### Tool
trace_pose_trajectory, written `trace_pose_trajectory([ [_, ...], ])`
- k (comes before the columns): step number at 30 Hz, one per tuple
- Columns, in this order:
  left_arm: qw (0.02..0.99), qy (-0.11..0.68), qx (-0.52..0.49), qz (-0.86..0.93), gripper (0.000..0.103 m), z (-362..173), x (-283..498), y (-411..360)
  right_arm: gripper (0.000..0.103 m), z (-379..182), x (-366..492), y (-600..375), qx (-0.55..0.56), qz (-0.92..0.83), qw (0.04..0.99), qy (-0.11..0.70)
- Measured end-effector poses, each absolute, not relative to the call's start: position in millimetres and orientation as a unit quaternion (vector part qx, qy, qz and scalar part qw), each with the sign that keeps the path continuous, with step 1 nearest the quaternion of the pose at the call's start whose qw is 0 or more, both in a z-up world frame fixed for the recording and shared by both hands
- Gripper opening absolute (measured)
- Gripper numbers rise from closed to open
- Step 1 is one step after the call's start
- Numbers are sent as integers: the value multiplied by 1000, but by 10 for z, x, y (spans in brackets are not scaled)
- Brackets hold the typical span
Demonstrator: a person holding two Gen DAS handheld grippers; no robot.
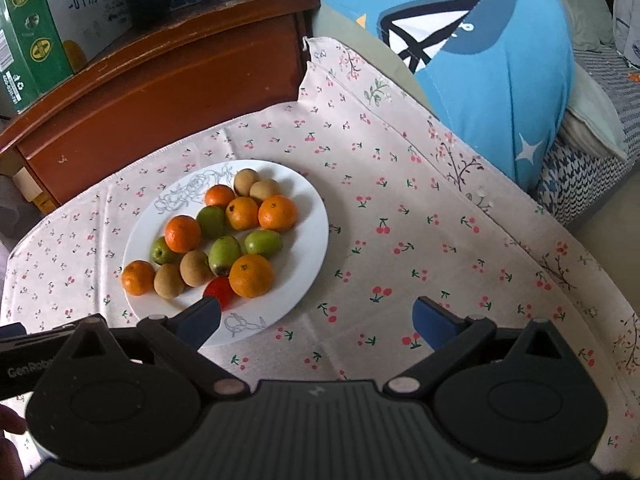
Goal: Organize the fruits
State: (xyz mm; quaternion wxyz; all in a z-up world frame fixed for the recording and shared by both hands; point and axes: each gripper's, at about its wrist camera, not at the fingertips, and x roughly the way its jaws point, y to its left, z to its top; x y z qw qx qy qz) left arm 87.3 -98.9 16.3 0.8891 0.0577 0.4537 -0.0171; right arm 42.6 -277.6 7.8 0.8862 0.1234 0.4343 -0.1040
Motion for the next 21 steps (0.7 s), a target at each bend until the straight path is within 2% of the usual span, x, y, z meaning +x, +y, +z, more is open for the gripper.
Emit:
trace_pose_trajectory([
  [21, 883, 463, 81, -19, 98, 45, 905, -1062, 102, -28, 487, -2635, 76, -105, 883, 451],
])
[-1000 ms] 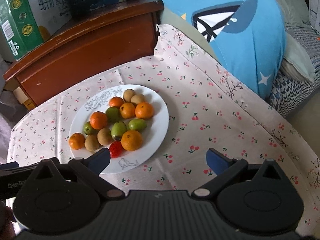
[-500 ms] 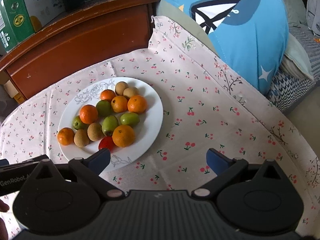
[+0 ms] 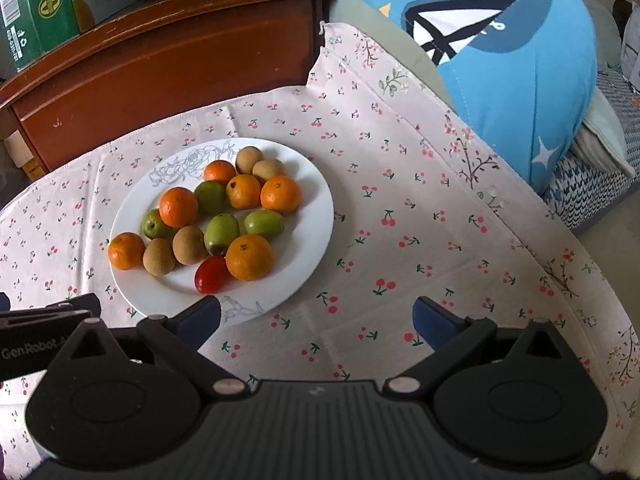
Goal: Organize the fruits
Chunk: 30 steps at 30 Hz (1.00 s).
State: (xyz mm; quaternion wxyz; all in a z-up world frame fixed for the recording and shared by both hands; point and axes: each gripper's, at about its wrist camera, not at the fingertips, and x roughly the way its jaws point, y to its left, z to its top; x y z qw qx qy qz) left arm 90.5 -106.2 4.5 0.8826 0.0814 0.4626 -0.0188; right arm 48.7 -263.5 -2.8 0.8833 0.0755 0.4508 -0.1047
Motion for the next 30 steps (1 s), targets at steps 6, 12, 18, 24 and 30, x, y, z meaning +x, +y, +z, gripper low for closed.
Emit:
trace_pose_trajectory([
  [6, 880, 466, 92, -16, 98, 11, 910, -1088, 102, -54, 502, -2616, 72, -103, 881, 455],
  [12, 879, 467, 93, -13, 98, 1, 909, -1083, 102, -56, 507, -2619, 74, -102, 881, 456],
  [18, 877, 470, 99, -3, 98, -20, 908, -1078, 102, -64, 505, -2589, 66, -101, 882, 455],
  [24, 877, 469, 108, 6, 98, -23, 891, -1066, 102, -82, 495, -2544, 54, -94, 884, 455],
  [30, 875, 470, 113, 15, 98, -12, 842, -1024, 102, -97, 464, -2508, 52, -88, 883, 457],
])
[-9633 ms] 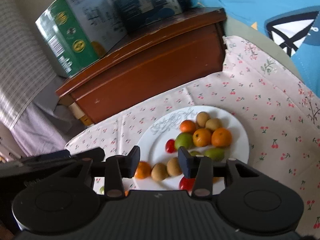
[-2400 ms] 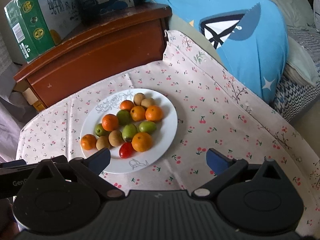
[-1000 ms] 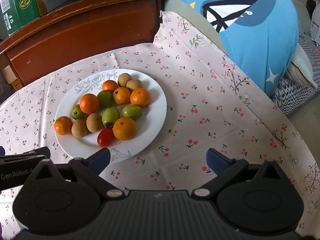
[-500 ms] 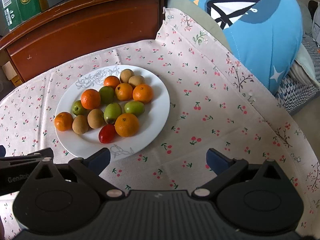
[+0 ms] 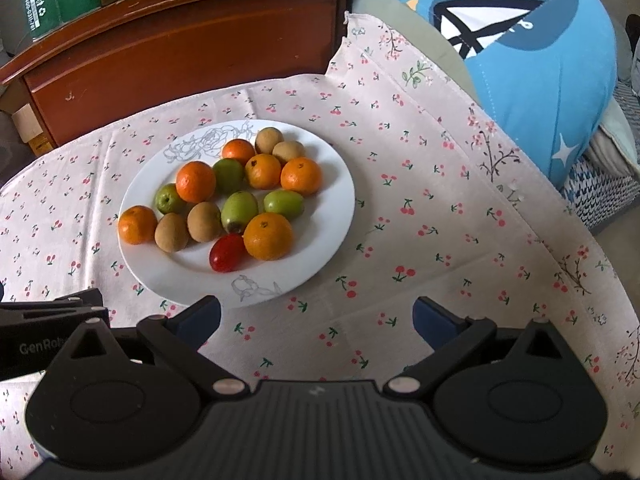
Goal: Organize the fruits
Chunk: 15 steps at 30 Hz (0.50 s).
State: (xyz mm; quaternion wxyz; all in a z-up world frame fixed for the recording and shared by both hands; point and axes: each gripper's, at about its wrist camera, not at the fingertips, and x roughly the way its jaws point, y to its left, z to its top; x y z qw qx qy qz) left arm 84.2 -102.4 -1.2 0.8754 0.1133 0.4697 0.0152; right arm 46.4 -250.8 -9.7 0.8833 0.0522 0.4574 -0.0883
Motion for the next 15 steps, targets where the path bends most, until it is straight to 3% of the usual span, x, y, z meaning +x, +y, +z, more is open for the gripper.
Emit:
trace_pose_trajectory([
  [15, 871, 479, 94, 53, 98, -45, 456, -648, 102, -116, 214, -2206, 30, -39, 887, 458],
])
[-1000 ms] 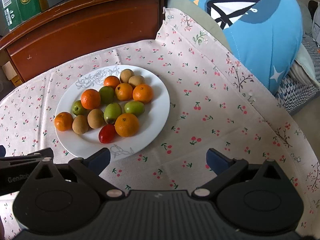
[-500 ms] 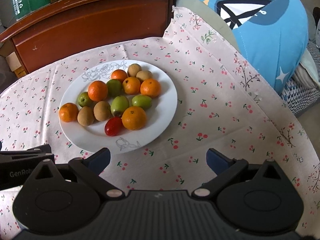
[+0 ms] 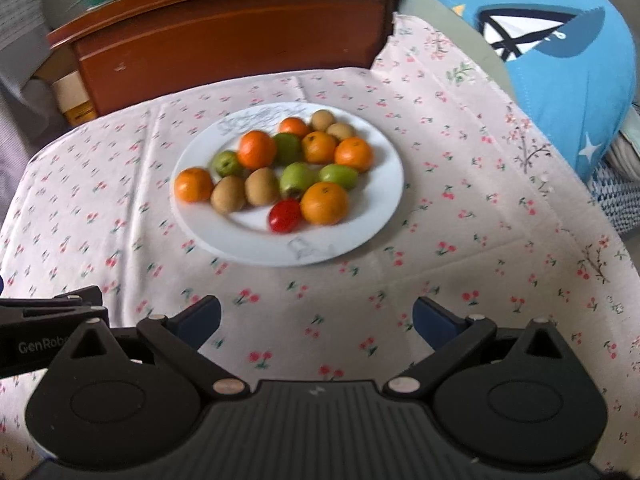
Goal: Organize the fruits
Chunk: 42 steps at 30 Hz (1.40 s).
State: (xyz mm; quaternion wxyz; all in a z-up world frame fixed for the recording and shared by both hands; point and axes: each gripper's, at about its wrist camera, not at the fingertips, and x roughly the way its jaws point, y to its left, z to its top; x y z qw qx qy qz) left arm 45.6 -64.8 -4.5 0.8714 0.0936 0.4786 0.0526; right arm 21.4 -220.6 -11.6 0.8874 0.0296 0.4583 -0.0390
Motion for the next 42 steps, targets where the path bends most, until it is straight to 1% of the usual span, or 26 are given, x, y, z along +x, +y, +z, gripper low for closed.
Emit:
trace_pose_trajectory([
  [11, 866, 491, 65, 65, 98, -134, 105, -292, 102, -246, -63, -1935, 13, -9, 886, 464],
  [17, 868, 488, 62, 69, 98, -117, -19, -156, 102, -389, -224, -1877, 45, 5, 885, 464],
  [24, 874, 480, 48, 61, 98, -45, -78, -88, 102, -491, -359, -1772, 31, 27, 916, 400],
  [27, 875, 478, 44, 57, 98, -33, -79, -73, 102, -535, -360, -1686, -5, 29, 921, 388],
  [32, 876, 478, 31, 54, 98, -10, -85, -29, 102, -601, -322, -1627, -7, 31, 932, 361],
  [42, 877, 477, 18, 51, 98, 23, -76, -6, 102, -633, -166, -1577, -10, 35, 936, 350],
])
